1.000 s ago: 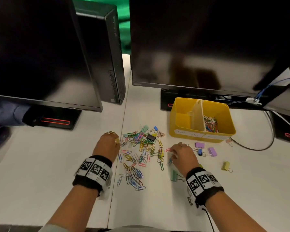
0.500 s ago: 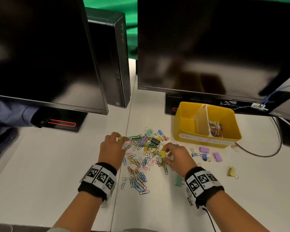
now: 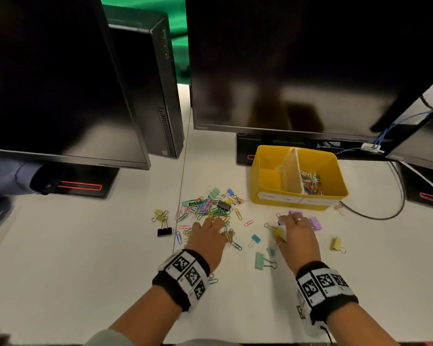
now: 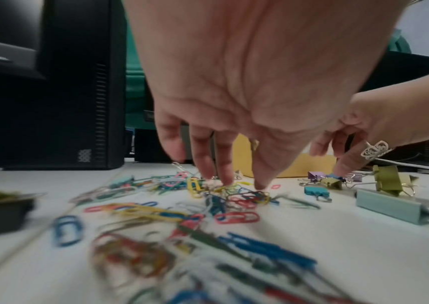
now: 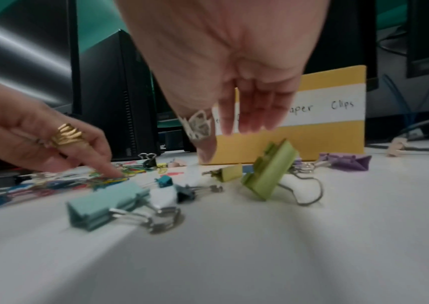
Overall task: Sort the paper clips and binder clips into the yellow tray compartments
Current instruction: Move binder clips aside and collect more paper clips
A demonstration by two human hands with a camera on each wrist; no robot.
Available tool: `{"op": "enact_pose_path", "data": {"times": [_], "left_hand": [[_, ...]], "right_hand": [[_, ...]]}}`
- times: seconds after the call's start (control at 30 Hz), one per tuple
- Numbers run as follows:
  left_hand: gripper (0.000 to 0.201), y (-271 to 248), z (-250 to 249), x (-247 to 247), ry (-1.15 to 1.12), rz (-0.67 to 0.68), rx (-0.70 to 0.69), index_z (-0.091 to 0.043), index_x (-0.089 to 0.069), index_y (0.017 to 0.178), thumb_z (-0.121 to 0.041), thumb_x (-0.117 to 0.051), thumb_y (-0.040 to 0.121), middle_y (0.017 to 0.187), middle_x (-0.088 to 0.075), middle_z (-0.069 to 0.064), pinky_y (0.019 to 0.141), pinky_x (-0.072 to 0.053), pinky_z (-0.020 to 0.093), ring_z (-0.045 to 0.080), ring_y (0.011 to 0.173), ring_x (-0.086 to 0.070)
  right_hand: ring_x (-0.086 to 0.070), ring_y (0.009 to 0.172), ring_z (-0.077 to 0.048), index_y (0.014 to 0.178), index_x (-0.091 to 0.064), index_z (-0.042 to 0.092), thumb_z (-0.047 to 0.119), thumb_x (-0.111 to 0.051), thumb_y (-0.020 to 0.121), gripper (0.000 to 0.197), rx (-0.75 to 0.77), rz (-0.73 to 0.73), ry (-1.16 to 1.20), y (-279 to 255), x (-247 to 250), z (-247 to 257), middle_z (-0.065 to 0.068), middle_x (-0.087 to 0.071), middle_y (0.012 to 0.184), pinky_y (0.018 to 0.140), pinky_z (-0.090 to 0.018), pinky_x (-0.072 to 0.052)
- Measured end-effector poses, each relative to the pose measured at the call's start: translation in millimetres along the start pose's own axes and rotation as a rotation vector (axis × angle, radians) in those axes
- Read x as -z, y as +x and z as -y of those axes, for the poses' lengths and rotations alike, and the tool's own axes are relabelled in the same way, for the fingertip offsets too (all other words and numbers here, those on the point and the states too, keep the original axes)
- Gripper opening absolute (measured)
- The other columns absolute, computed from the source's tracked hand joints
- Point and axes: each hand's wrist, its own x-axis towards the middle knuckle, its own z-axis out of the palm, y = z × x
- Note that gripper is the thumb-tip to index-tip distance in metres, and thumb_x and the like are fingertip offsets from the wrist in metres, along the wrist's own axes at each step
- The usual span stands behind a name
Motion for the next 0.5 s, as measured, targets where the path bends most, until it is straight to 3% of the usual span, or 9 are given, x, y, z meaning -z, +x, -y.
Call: {"op": "enact_pose_path", "data": {"times": [0.1, 0.17, 0.23, 0.3, 0.33, 0.4, 0.5], "left_hand": [[0.063, -17.1, 13.0, -6.5, -0.073, -0.111, 0.038, -0.029, -0.024, 0.147, -0.010, -0.046, 0.091, 0.142, -0.030, 0.006, 0.099, -0.037, 0.041, 0.028, 0.125, -0.037], [0.049, -30.5, 26.5, -11.0, -0.239, -0.182, 0.078, -0.024, -0.040, 0.141, -0.011, -0.046, 0.094, 0.137, -0.039, 0.006, 0.096, -0.043, 0.037, 0.027, 0.121, -0.044], [0.040, -42.1, 43.3, -18.7, -0.490, -0.179, 0.143, -0.022, -0.052, 0.132, -0.017, -0.054, 0.092, 0.130, -0.045, 0.005, 0.099, -0.043, 0.032, 0.024, 0.121, -0.046], [0.038, -52.2, 58.1, -26.8, -0.646, -0.072, 0.214, -0.022, -0.057, 0.120, -0.021, -0.068, 0.083, 0.116, -0.047, -0.001, 0.095, -0.041, 0.022, 0.017, 0.112, -0.050], [0.035, -56.3, 61.9, -29.4, -0.703, -0.014, 0.244, -0.022, -0.058, 0.110, -0.020, -0.073, 0.078, 0.106, -0.048, -0.004, 0.085, -0.041, 0.018, 0.014, 0.098, -0.052], [0.029, -58.5, 61.7, -32.8, -0.763, 0.066, 0.283, -0.022, -0.056, 0.094, -0.015, -0.076, 0.075, 0.087, -0.048, -0.007, 0.072, -0.038, 0.014, 0.007, 0.073, -0.047], [0.016, -48.2, 47.7, -34.7, -0.727, 0.112, 0.289, -0.019, -0.058, 0.085, -0.009, -0.069, 0.080, 0.071, -0.048, -0.008, 0.075, -0.044, 0.018, 0.010, 0.073, -0.050]], "right_hand": [[-0.058, 0.100, -0.031, 0.102, -0.066, 0.009, -0.002, -0.063, 0.076, 0.027, 0.270, 0.045, 0.102, -6.9, -11.2, 7.9, -0.013, -0.063, 0.107, 0.083, -0.038, -0.050], [-0.061, 0.093, -0.029, 0.094, -0.069, 0.011, -0.003, -0.060, 0.074, 0.025, 0.417, 0.166, 0.054, -13.5, -22.8, 11.6, -0.009, -0.068, 0.097, 0.078, -0.037, -0.053], [-0.062, 0.089, -0.030, 0.084, -0.069, 0.010, -0.002, -0.057, 0.071, 0.022, 0.416, 0.224, 0.003, -18.0, -26.6, 10.7, -0.009, -0.069, 0.093, 0.074, -0.038, -0.055], [-0.063, 0.085, -0.030, 0.074, -0.067, 0.011, 0.000, -0.058, 0.067, 0.015, 0.356, 0.204, -0.073, -18.2, -22.1, 6.2, -0.008, -0.069, 0.090, 0.070, -0.037, -0.053], [-0.062, 0.087, -0.030, 0.074, -0.067, 0.011, 0.002, -0.058, 0.069, 0.014, 0.310, 0.204, -0.116, -18.0, -18.6, 5.0, -0.009, -0.069, 0.091, 0.071, -0.037, -0.051], [-0.057, 0.099, -0.030, 0.089, -0.067, 0.008, 0.006, -0.053, 0.077, 0.018, 0.259, 0.209, -0.184, -12.9, -13.6, 8.4, -0.011, -0.066, 0.102, 0.082, -0.037, -0.048], [-0.049, 0.114, -0.027, 0.113, -0.059, 0.008, 0.003, -0.047, 0.085, 0.031, 0.270, 0.220, -0.048, 1.1, -14.3, 28.8, -0.011, -0.057, 0.120, 0.095, -0.033, -0.043]]}}
